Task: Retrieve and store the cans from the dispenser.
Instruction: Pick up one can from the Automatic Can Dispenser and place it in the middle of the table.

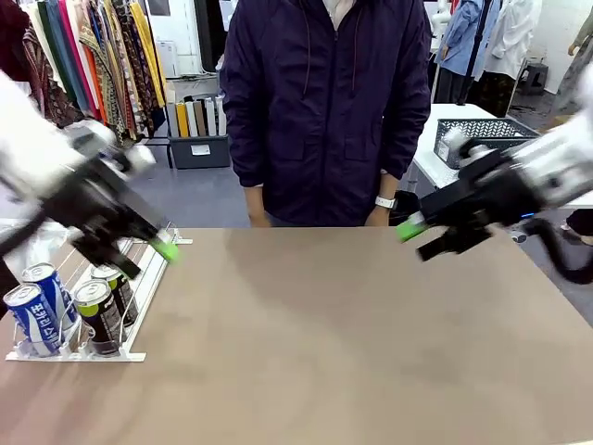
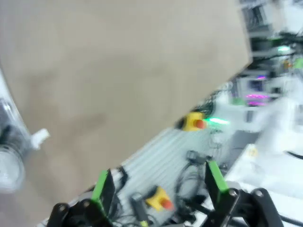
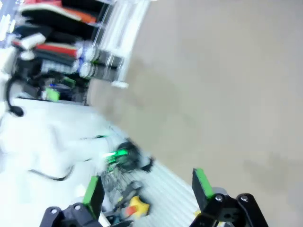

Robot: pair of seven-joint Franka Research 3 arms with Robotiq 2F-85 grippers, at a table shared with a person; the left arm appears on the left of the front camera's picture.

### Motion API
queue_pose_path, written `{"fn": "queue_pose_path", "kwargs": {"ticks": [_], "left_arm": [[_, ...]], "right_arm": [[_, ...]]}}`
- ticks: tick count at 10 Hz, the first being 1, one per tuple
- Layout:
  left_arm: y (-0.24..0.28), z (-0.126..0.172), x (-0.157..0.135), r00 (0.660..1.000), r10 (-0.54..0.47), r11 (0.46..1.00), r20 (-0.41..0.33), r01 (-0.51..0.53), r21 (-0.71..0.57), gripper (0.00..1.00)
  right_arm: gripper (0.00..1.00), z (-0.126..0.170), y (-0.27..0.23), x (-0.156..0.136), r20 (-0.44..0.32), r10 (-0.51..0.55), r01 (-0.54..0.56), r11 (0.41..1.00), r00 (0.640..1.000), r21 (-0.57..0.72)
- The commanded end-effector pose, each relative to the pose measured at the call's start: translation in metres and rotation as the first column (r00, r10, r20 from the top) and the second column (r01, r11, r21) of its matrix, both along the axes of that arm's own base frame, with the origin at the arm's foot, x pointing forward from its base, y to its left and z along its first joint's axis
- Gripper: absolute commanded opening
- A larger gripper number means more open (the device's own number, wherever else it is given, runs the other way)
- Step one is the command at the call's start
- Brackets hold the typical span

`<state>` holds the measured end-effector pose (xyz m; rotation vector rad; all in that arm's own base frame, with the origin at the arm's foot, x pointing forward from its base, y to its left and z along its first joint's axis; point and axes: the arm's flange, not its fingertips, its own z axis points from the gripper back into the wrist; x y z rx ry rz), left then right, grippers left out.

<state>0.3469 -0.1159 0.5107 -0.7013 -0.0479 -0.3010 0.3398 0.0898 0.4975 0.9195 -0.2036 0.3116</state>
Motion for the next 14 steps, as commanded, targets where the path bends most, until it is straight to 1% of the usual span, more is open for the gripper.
{"fn": "queue_pose_path", "kwargs": {"ticks": [1,2,3,4,5,6,7,8,9,10,14], "left_arm": [[0.109,0.032,-0.011,0.956,0.293,0.923,0.030,-0.274,-0.270,1.00],[0.179,0.028,-0.019,0.898,0.440,0.816,-0.008,-0.404,-0.414,1.00],[0.234,0.014,-0.039,0.847,0.529,0.705,-0.058,-0.476,-0.526,1.00],[0.278,-0.003,-0.063,0.769,0.630,0.584,-0.109,-0.562,-0.586,1.00],[0.316,-0.025,-0.082,0.703,0.692,0.459,-0.167,-0.606,-0.649,1.00],[0.343,-0.043,-0.096,0.623,0.750,0.333,-0.221,-0.645,-0.688,1.00],[0.349,-0.054,-0.105,0.563,0.793,0.288,-0.232,-0.683,-0.672,1.00],[0.347,-0.028,-0.110,0.686,0.699,0.480,-0.203,-0.660,-0.578,1.00],[0.347,-0.028,-0.110,0.686,0.699,0.480,-0.203,-0.660,-0.578,1.00],[0.347,-0.028,-0.110,0.686,0.699,0.480,-0.203,-0.660,-0.578,1.00],[0.347,-0.028,-0.110,0.686,0.699,0.480,-0.203,-0.660,-0.578,1.00]], "right_arm": [[1.00,0.007,-0.084,-0.016,-0.069,-0.047,0.062,0.972,0.997,0.227],[1.00,-0.004,-0.130,-0.024,-0.124,-0.169,0.199,0.932,0.978,0.303],[1.00,-0.015,-0.170,-0.039,-0.132,-0.260,0.290,0.887,0.957,0.360],[1.00,-0.028,-0.211,-0.053,-0.168,-0.367,0.403,0.808,0.915,0.430],[1.00,-0.041,-0.244,-0.063,-0.189,-0.437,0.470,0.735,0.879,0.488],[1.00,-0.055,-0.266,-0.069,-0.219,-0.487,0.525,0.680,0.845,0.513],[1.00,-0.066,-0.277,-0.068,-0.235,-0.528,0.565,0.642,0.816,0.519],[1.00,-0.072,-0.274,-0.065,-0.244,-0.547,0.587,0.634,0.801,0.503],[1.00,-0.072,-0.262,-0.060,-0.180,-0.595,0.607,0.672,0.784,0.423],[1.00,-0.066,-0.309,-0.072,-0.278,-0.550,0.609,0.628,0.787,0.484],[1.00,-0.066,-0.309,-0.072,-0.278,-0.550,0.609,0.628,0.787,0.484]]}}
